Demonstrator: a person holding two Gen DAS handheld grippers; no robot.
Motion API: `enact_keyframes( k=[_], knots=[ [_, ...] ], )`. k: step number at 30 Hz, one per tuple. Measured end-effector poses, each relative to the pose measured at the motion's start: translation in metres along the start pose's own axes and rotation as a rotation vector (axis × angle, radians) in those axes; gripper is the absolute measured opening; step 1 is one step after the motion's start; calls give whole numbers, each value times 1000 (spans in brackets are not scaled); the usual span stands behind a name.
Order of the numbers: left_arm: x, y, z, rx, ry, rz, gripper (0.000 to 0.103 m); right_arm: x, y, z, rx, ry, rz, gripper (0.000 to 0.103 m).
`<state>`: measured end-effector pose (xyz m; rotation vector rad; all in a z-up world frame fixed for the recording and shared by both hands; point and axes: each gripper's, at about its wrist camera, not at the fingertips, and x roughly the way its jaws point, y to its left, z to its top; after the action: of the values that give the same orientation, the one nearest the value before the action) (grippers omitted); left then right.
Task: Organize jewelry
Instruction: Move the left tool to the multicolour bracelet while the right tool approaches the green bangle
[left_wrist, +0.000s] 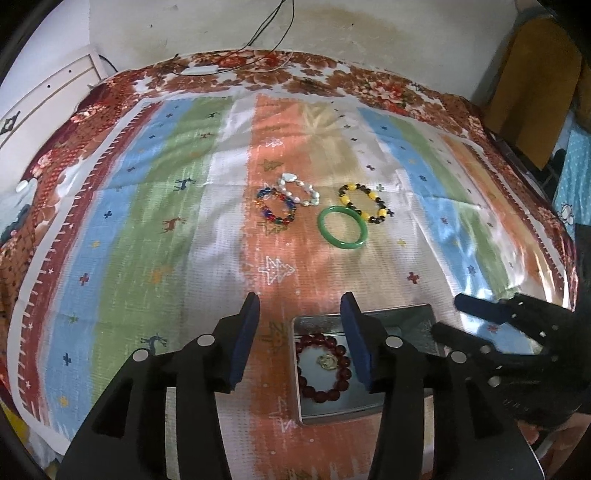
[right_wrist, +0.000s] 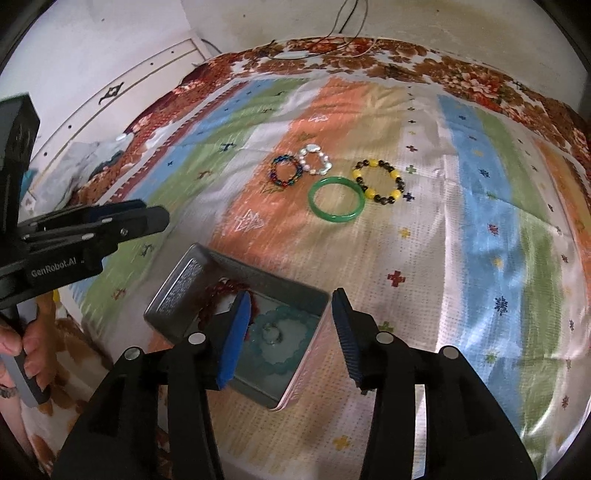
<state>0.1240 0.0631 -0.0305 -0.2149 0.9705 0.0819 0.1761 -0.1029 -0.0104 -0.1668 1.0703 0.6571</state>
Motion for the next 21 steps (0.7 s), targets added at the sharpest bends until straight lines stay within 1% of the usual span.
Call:
enact_keyframes(
  k=[3, 9, 11, 13, 15, 17, 19, 21],
  knots=[
    [3, 3, 3, 2, 3, 21, 51, -3, -10, 4, 40, -18, -10, 51],
    [10, 7, 11, 2, -4, 74, 55, -3, -25, 12, 90, -35, -22, 55],
    [10, 7, 15, 4, -24, 116, 60, -1, -30, 14, 117, -34, 10, 55],
    [11, 6, 19, 10, -37, 142, 61, -1, -35, 17, 148, -43, 28, 57],
    [15, 5, 23, 15, -39, 147, 64, 1, -38, 21, 144, -43, 16, 58],
    [18, 4, 28, 25, -37, 152, 65, 4, -39, 24, 141, -39, 1, 59],
    [21, 4, 30, 31, -37, 156, 68, 7, -41, 28, 145, -40, -14, 64],
    [24, 5, 34, 34, -33, 153, 70, 10, -44, 32, 149, -42, -27, 65]
  ],
)
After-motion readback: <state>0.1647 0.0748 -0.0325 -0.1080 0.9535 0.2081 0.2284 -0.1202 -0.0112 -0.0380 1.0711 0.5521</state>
